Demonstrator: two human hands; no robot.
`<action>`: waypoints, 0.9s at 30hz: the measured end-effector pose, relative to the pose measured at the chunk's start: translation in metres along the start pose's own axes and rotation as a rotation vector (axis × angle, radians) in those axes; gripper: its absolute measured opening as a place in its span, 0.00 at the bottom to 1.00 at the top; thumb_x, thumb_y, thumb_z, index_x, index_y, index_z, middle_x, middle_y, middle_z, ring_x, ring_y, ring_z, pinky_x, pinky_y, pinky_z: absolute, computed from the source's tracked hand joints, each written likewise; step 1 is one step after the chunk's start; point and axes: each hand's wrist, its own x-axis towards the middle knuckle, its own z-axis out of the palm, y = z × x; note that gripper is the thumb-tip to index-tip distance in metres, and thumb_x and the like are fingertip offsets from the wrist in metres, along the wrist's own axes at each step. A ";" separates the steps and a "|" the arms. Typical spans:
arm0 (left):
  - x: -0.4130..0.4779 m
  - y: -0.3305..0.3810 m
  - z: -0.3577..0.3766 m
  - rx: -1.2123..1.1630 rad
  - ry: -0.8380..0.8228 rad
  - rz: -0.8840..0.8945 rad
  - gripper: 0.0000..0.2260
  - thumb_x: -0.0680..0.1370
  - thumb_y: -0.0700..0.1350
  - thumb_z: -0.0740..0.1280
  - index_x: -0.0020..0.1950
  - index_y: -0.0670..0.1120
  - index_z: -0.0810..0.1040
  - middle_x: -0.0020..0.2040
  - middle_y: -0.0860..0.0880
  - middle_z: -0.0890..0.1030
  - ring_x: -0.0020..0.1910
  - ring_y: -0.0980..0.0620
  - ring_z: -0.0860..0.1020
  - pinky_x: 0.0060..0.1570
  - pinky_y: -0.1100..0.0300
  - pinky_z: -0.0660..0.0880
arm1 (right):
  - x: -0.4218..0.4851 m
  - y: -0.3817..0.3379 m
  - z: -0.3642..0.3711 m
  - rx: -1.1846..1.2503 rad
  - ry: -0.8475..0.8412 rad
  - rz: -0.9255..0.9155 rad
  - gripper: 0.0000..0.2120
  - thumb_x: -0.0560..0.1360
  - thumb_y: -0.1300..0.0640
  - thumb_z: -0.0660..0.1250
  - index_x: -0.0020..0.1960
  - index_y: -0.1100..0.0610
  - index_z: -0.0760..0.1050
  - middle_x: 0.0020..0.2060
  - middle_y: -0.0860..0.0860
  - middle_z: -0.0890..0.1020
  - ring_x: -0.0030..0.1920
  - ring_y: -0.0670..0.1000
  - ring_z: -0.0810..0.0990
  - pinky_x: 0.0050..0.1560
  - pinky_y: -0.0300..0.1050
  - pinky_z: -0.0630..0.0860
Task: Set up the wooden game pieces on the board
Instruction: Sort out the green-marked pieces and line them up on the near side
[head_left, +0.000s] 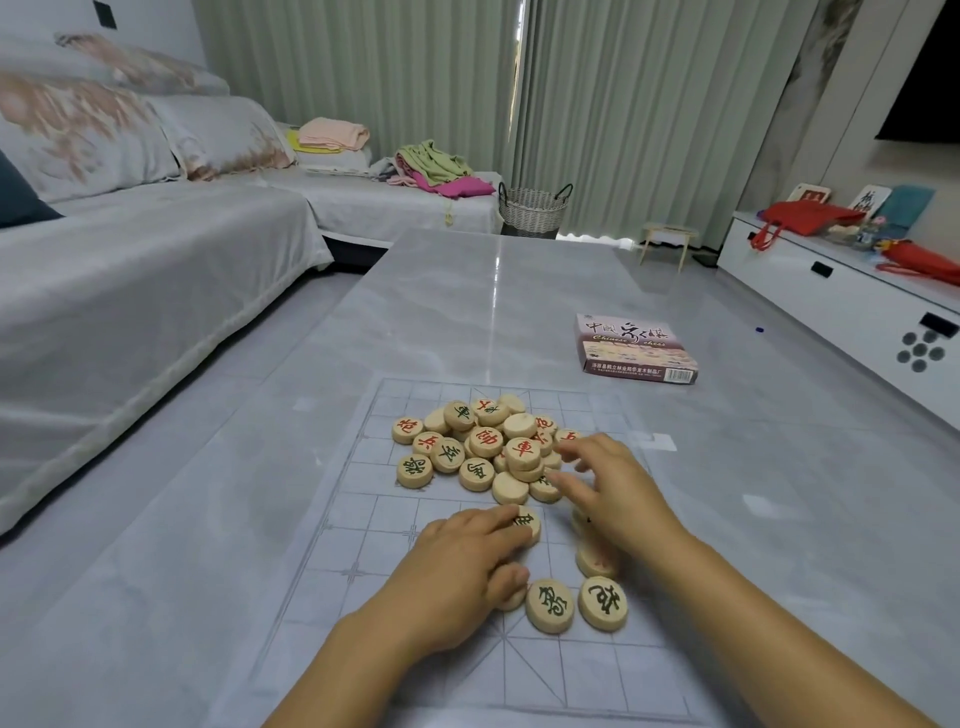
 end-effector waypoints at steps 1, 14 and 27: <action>0.000 -0.001 0.000 0.003 -0.002 0.007 0.20 0.80 0.53 0.54 0.73 0.58 0.58 0.77 0.58 0.53 0.74 0.57 0.54 0.70 0.59 0.51 | 0.009 -0.007 0.005 -0.026 0.005 0.010 0.21 0.74 0.48 0.66 0.65 0.52 0.71 0.57 0.51 0.74 0.59 0.51 0.71 0.58 0.43 0.68; -0.001 -0.003 -0.001 -0.012 -0.037 0.014 0.22 0.80 0.54 0.54 0.74 0.57 0.57 0.77 0.59 0.52 0.74 0.56 0.52 0.72 0.58 0.50 | 0.002 0.044 -0.019 0.038 -0.134 0.363 0.17 0.70 0.51 0.71 0.56 0.55 0.72 0.56 0.54 0.74 0.52 0.51 0.76 0.54 0.45 0.73; -0.003 -0.003 -0.002 0.002 -0.030 0.029 0.22 0.80 0.54 0.55 0.73 0.58 0.57 0.77 0.59 0.51 0.74 0.57 0.53 0.71 0.60 0.51 | 0.026 -0.019 0.018 -0.138 -0.049 0.150 0.20 0.70 0.46 0.68 0.59 0.53 0.73 0.56 0.51 0.75 0.59 0.52 0.72 0.60 0.48 0.66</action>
